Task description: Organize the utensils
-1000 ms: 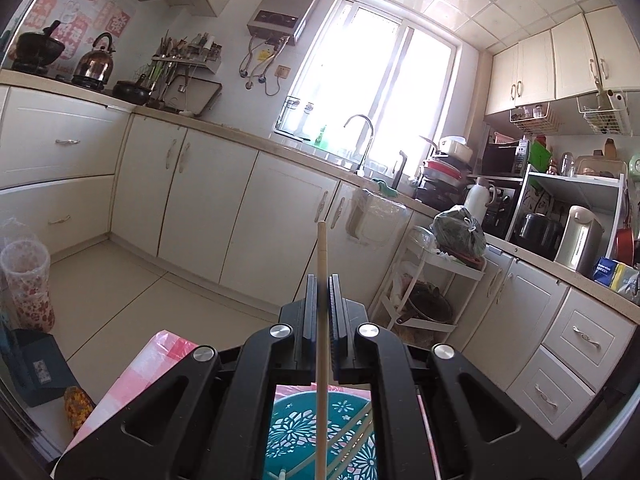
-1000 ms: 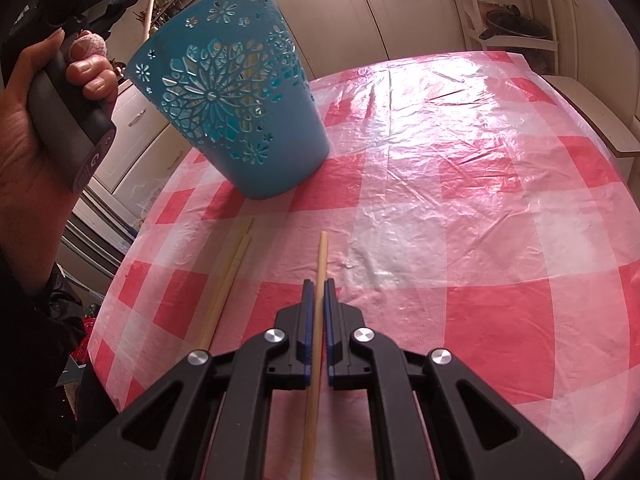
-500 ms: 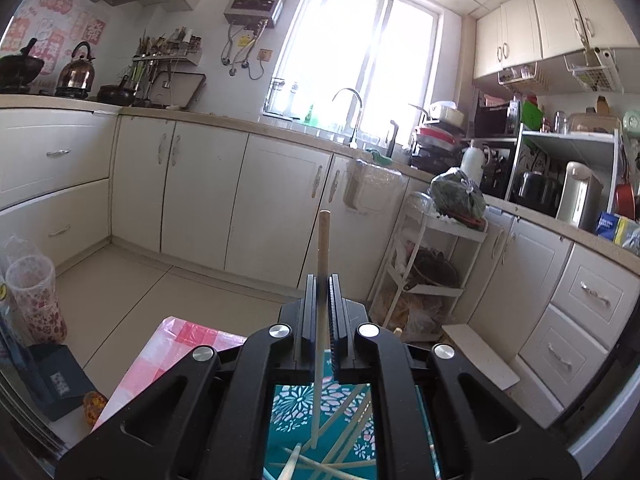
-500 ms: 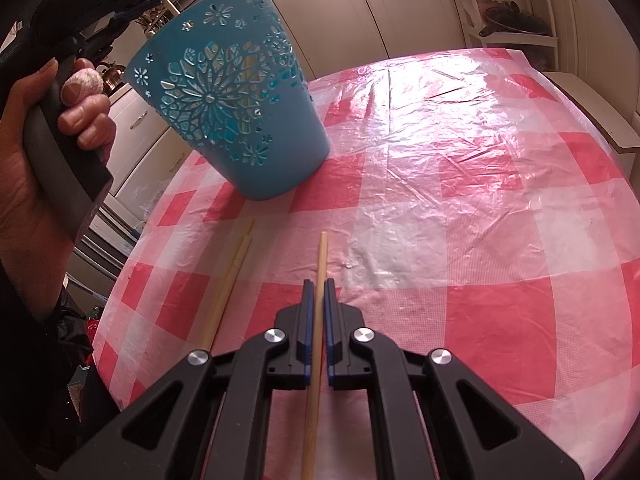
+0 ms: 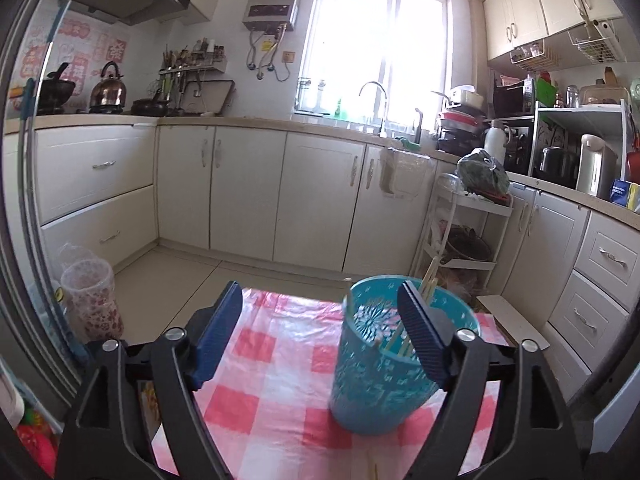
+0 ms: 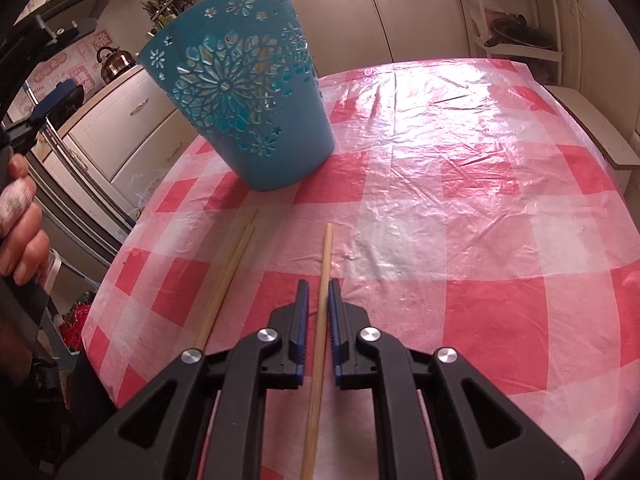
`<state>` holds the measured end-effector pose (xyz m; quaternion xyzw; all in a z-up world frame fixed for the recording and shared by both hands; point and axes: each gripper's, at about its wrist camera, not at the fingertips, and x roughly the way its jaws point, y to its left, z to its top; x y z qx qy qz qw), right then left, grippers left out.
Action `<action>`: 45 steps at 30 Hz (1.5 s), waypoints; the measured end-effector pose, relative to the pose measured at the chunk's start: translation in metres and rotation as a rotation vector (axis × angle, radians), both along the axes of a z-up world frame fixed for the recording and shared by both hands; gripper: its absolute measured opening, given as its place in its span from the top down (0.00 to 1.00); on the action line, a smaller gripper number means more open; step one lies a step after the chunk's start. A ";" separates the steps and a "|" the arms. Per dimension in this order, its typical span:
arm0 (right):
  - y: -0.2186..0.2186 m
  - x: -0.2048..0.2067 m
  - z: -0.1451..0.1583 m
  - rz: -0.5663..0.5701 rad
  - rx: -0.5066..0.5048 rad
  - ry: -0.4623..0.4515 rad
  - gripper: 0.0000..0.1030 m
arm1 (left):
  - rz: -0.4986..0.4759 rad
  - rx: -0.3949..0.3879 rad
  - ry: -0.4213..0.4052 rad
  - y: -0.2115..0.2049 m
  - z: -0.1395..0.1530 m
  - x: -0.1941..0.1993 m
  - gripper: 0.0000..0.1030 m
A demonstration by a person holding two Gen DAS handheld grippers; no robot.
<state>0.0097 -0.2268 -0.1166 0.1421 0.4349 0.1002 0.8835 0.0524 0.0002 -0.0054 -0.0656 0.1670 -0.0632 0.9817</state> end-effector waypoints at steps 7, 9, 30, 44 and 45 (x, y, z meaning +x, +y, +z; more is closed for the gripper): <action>0.017 -0.001 0.002 0.006 -0.154 -0.022 0.93 | 0.040 -0.050 0.281 0.044 -0.088 -0.001 0.19; 0.021 0.000 0.003 0.003 -0.193 -0.022 0.94 | 0.028 -0.049 0.339 0.043 -0.105 0.008 0.19; 0.006 -0.022 0.017 -0.044 -0.057 -0.021 0.95 | -0.046 -0.009 0.462 0.027 -0.129 0.024 0.14; -0.010 -0.028 0.063 -0.062 0.144 -0.159 0.95 | -0.042 0.015 0.480 0.020 -0.131 0.027 0.14; -0.011 -0.027 0.068 -0.063 0.163 -0.174 0.95 | -0.042 0.016 0.481 0.020 -0.131 0.027 0.14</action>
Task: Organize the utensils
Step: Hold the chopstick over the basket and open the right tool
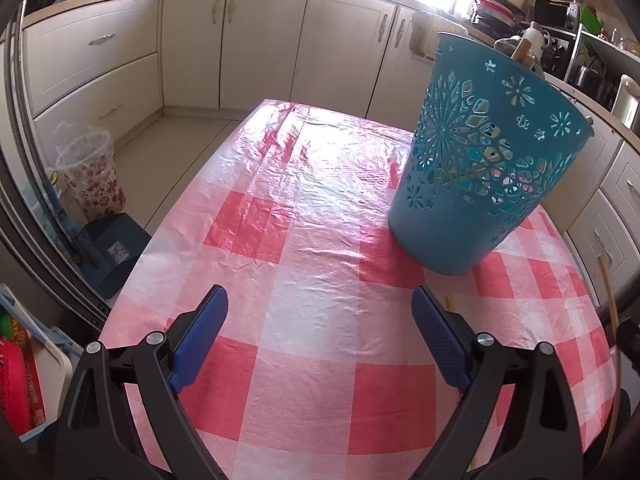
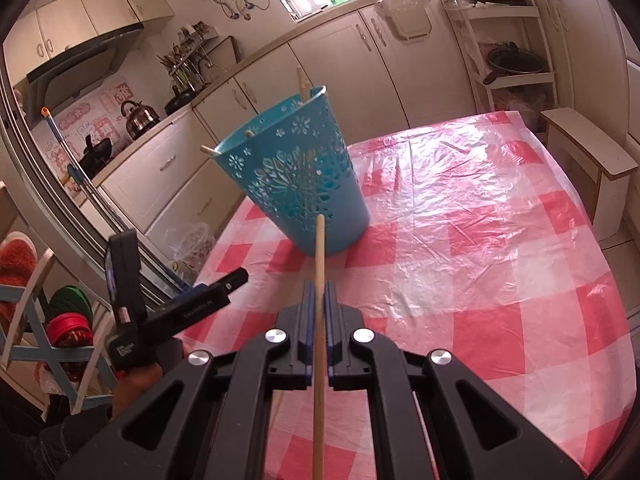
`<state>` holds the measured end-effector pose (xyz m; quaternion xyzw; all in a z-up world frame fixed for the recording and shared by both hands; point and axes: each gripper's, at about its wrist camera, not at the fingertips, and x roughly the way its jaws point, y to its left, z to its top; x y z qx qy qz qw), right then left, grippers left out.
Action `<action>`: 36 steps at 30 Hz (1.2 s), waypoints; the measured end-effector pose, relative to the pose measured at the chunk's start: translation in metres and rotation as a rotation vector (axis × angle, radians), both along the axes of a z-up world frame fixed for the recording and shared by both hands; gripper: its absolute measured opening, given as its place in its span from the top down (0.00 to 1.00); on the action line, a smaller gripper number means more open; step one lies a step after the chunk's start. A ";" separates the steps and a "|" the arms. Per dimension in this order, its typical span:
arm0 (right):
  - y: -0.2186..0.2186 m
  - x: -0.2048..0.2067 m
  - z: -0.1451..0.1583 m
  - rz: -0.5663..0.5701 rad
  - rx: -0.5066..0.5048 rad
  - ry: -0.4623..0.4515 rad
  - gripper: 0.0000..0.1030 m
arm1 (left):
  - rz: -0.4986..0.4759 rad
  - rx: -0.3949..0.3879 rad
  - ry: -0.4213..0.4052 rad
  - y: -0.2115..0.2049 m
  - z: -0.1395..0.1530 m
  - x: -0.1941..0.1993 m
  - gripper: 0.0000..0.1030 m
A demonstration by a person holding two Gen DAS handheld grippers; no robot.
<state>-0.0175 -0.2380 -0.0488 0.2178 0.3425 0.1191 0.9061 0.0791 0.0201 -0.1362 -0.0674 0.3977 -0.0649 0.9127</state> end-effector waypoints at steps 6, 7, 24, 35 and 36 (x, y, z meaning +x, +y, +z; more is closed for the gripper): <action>-0.003 0.015 0.049 -0.002 0.108 -0.150 0.95 | -0.002 0.003 0.007 -0.001 0.000 0.001 0.13; -0.002 0.021 0.060 -0.001 0.120 -0.181 0.95 | -0.004 0.006 0.009 -0.001 0.000 0.001 0.13; 0.014 0.176 0.115 -0.111 0.112 -0.357 0.95 | -0.009 0.005 0.016 -0.002 -0.001 0.003 0.13; 0.034 0.184 0.097 -0.082 0.000 -0.294 0.94 | -0.002 0.004 0.019 -0.002 -0.001 0.005 0.13; 0.035 0.181 0.095 -0.072 -0.009 -0.288 0.94 | 0.002 0.001 0.018 -0.001 -0.002 0.005 0.13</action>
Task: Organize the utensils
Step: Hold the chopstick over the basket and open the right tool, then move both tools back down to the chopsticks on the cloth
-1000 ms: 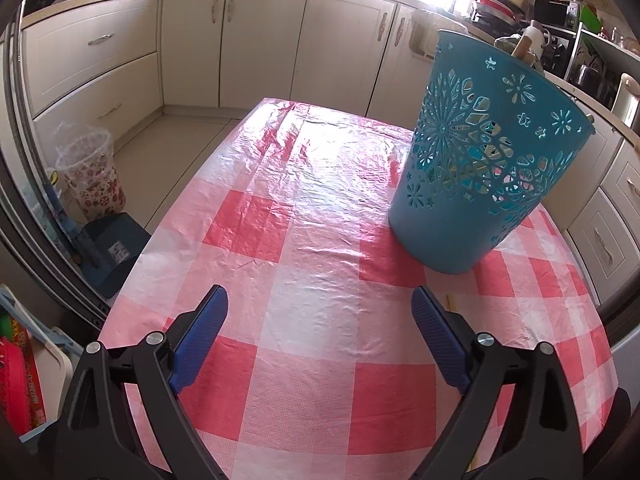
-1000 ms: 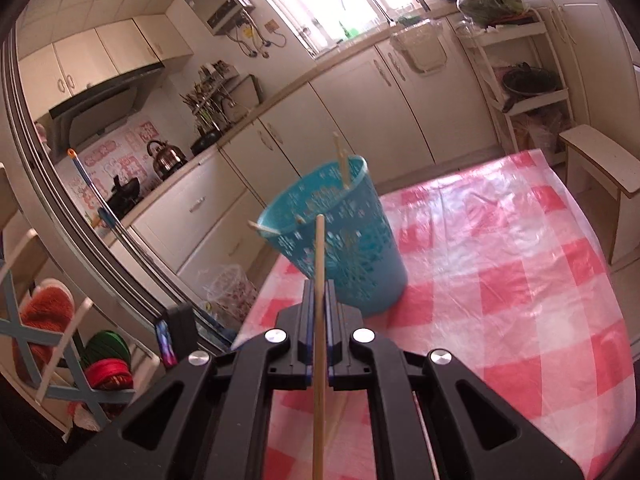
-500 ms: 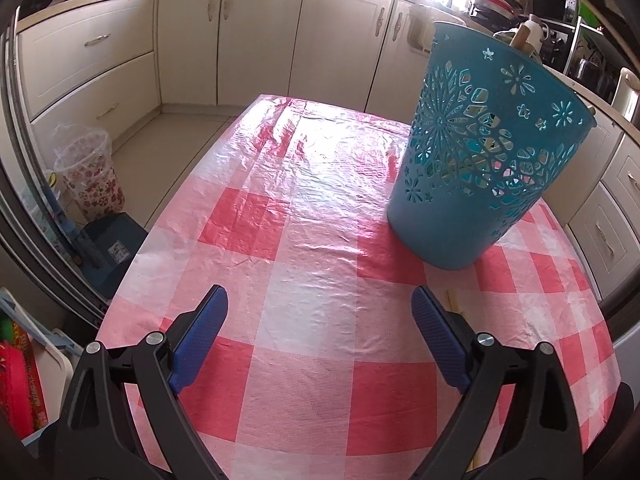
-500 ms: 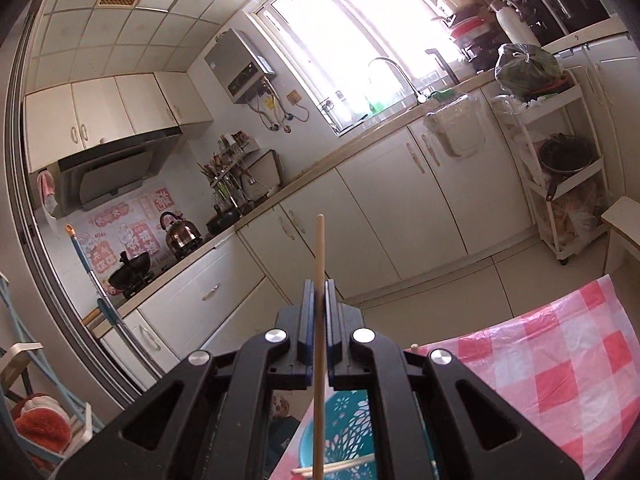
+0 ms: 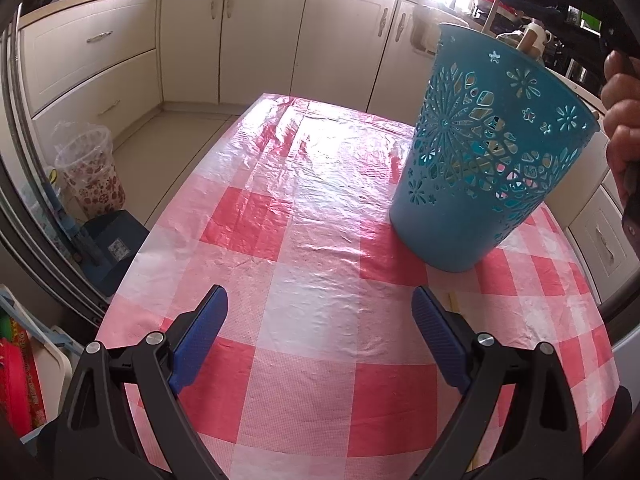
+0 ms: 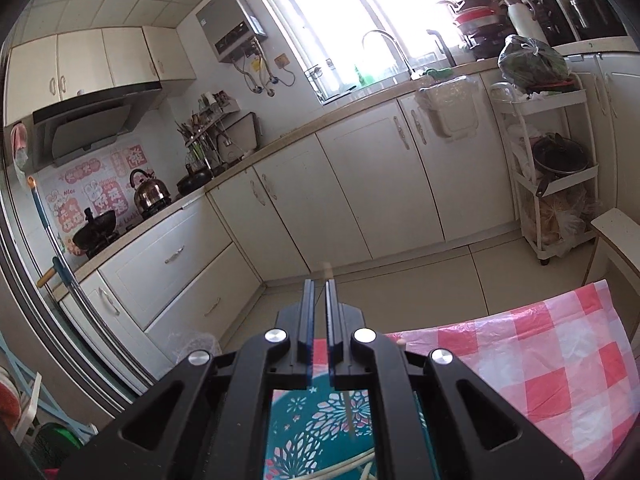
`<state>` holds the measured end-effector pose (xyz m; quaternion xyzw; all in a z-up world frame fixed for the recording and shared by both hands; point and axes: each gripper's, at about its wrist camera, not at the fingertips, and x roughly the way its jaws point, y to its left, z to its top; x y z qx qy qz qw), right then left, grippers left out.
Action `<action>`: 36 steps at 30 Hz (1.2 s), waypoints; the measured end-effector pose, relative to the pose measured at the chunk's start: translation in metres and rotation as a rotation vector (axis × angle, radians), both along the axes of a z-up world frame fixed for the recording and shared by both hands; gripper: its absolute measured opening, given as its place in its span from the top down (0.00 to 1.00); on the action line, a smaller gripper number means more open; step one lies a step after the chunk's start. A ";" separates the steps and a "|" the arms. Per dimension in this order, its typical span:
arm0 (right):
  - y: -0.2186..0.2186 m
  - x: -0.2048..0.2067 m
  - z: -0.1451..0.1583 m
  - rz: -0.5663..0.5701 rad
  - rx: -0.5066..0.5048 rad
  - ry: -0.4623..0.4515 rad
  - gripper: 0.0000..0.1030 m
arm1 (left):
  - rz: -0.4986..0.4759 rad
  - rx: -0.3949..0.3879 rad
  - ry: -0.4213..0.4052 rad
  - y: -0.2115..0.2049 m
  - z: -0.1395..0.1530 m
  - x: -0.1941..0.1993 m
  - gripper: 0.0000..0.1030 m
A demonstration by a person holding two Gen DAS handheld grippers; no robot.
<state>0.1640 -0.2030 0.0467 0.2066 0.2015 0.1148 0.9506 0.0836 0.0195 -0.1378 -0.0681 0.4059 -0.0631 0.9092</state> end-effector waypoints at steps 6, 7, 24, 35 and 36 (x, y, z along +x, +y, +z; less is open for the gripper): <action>0.000 -0.027 0.001 0.016 -0.042 -0.006 0.90 | 0.013 -0.004 0.004 0.003 -0.002 0.001 0.13; -0.003 -0.035 0.004 0.012 -0.041 -0.011 0.84 | 0.015 -0.001 0.007 0.003 -0.002 0.001 0.13; -0.007 -0.156 -0.096 -0.015 -0.141 0.263 0.72 | 0.023 0.013 0.005 0.003 -0.002 0.000 0.13; 0.033 -0.151 -0.138 0.097 -0.205 0.398 0.73 | 0.024 0.010 0.004 0.003 -0.002 0.000 0.13; 0.034 -0.150 -0.141 0.097 -0.214 0.408 0.74 | 0.024 0.010 0.004 0.003 -0.002 0.000 0.13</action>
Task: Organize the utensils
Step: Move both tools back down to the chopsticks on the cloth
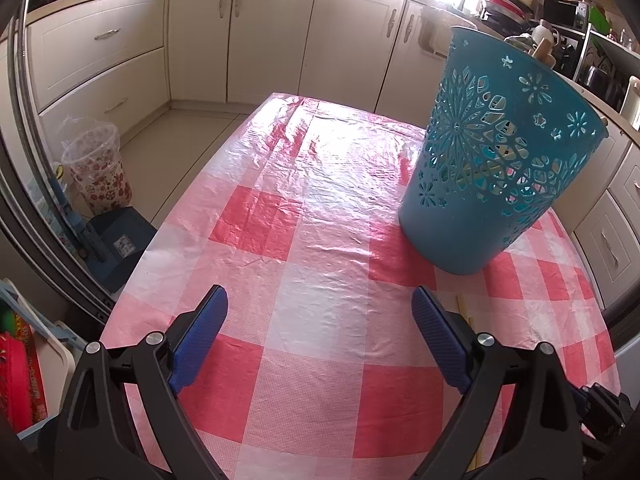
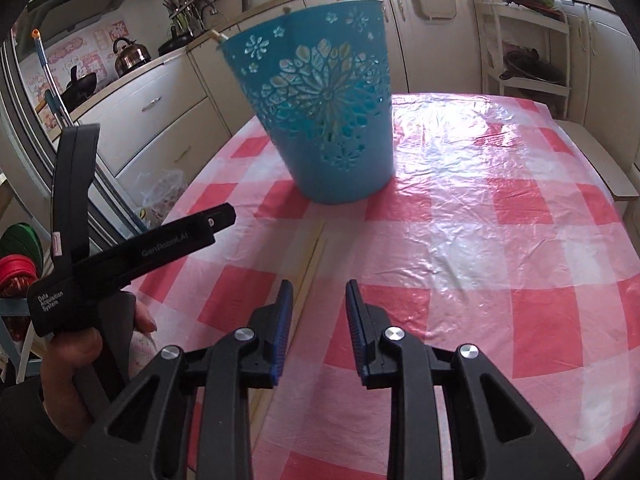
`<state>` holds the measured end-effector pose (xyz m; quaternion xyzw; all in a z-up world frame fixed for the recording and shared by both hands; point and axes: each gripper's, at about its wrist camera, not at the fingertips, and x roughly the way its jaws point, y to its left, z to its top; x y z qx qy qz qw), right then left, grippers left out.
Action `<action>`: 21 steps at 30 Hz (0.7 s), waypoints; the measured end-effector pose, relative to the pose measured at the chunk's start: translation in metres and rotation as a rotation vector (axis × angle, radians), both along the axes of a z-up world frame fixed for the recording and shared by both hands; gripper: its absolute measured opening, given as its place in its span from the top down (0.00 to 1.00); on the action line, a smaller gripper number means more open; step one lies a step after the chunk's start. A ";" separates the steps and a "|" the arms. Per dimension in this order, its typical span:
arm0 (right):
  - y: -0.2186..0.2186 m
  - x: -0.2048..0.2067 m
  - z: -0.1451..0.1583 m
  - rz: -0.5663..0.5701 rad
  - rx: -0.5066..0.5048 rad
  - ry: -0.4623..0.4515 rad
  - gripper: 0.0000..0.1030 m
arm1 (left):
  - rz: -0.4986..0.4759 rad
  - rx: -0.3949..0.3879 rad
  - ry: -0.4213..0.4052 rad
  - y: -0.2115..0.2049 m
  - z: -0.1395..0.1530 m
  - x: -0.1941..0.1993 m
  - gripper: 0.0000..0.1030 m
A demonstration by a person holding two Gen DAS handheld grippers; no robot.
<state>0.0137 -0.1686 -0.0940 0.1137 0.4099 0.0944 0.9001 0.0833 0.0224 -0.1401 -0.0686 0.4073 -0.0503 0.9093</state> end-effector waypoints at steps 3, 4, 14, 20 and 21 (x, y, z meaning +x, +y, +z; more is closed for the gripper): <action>0.005 0.001 -0.007 0.005 -0.003 0.028 0.74 | 0.001 0.000 0.001 0.000 0.000 0.000 0.13; 0.006 0.001 -0.009 0.005 -0.006 0.032 0.74 | 0.001 0.000 0.000 0.000 0.000 0.000 0.13; 0.026 0.013 -0.016 0.022 -0.134 0.058 0.75 | 0.002 0.000 0.000 0.000 0.000 0.000 0.13; 0.018 0.009 -0.017 0.030 -0.193 0.049 0.89 | 0.002 -0.002 -0.001 0.001 -0.001 0.000 0.13; 0.014 0.007 -0.016 0.028 -0.199 0.049 0.89 | 0.001 -0.003 -0.002 0.001 -0.001 0.000 0.13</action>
